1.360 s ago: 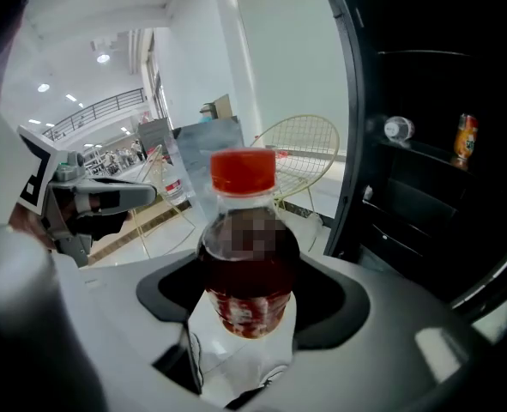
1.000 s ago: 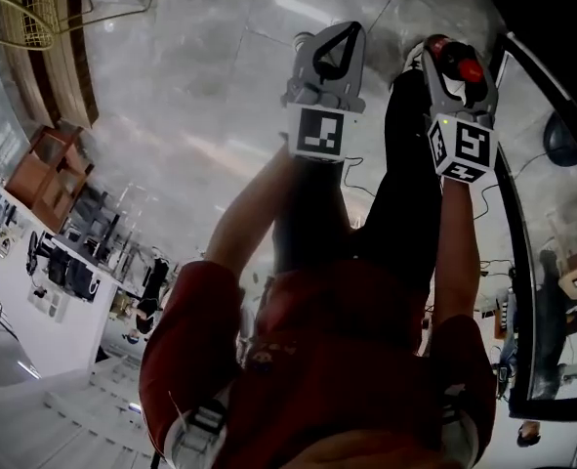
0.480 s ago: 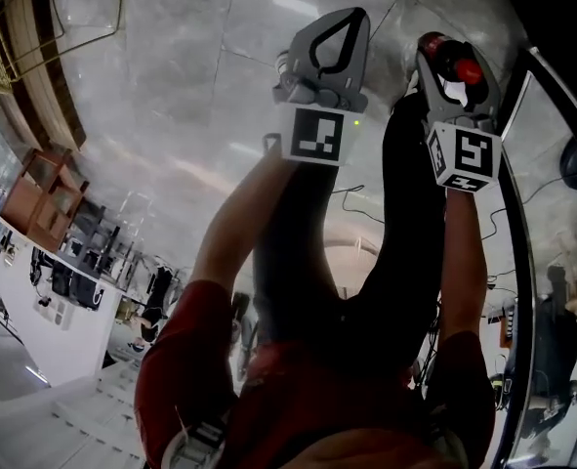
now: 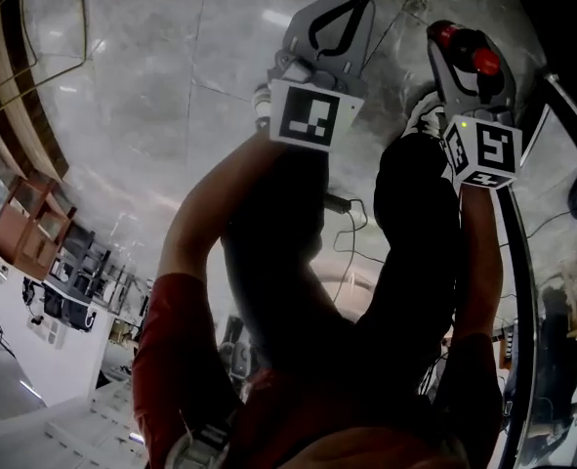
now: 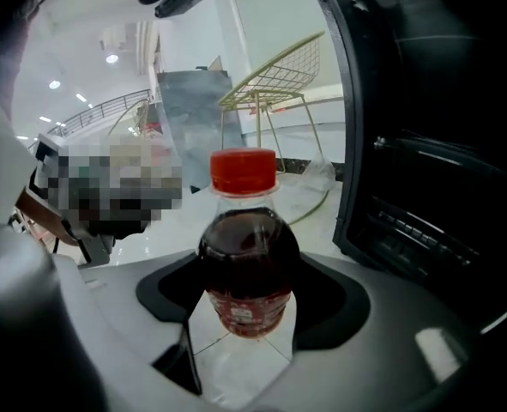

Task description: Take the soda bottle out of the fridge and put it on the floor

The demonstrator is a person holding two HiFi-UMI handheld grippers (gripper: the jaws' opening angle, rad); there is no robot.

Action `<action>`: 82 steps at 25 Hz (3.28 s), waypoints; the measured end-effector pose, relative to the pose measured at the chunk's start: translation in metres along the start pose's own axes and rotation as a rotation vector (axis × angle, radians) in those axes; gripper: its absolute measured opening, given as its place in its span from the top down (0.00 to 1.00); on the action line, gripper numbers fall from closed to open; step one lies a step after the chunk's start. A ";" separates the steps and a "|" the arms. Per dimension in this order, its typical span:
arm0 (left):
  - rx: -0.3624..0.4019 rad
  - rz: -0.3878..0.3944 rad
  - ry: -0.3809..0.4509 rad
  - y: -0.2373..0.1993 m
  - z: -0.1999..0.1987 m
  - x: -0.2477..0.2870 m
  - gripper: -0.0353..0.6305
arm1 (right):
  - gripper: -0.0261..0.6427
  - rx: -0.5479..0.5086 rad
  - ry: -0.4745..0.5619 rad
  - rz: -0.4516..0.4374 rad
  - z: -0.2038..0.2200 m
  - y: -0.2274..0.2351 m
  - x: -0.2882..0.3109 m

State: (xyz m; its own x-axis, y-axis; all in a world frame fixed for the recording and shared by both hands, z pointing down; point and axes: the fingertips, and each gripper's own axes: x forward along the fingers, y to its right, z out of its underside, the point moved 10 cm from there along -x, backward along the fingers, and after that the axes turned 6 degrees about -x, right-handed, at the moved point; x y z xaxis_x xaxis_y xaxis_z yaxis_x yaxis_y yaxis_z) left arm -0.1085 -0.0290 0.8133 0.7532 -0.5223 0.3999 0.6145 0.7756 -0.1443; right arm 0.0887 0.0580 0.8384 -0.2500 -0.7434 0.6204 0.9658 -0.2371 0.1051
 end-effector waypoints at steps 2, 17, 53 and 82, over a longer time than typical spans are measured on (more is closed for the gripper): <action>0.017 0.013 0.017 -0.008 0.019 0.011 0.95 | 0.51 -0.009 0.019 -0.012 0.012 0.004 0.015; 0.059 -0.015 0.127 -0.048 0.121 0.045 0.95 | 0.51 -0.139 0.052 -0.037 0.065 0.005 0.099; 0.082 -0.080 0.155 -0.058 0.135 0.021 0.95 | 0.51 -0.128 0.084 -0.015 0.091 -0.010 0.124; 0.097 -0.074 0.137 -0.057 0.141 0.025 0.95 | 0.51 -0.224 0.133 -0.023 0.051 0.014 0.191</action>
State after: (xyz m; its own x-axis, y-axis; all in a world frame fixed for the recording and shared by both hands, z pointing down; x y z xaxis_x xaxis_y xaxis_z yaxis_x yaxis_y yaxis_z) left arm -0.1581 -0.0361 0.9595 0.7356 -0.6178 0.2779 0.6491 0.7601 -0.0284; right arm 0.0576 -0.0554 0.9975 -0.2931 -0.8083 0.5106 0.9240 -0.3766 -0.0657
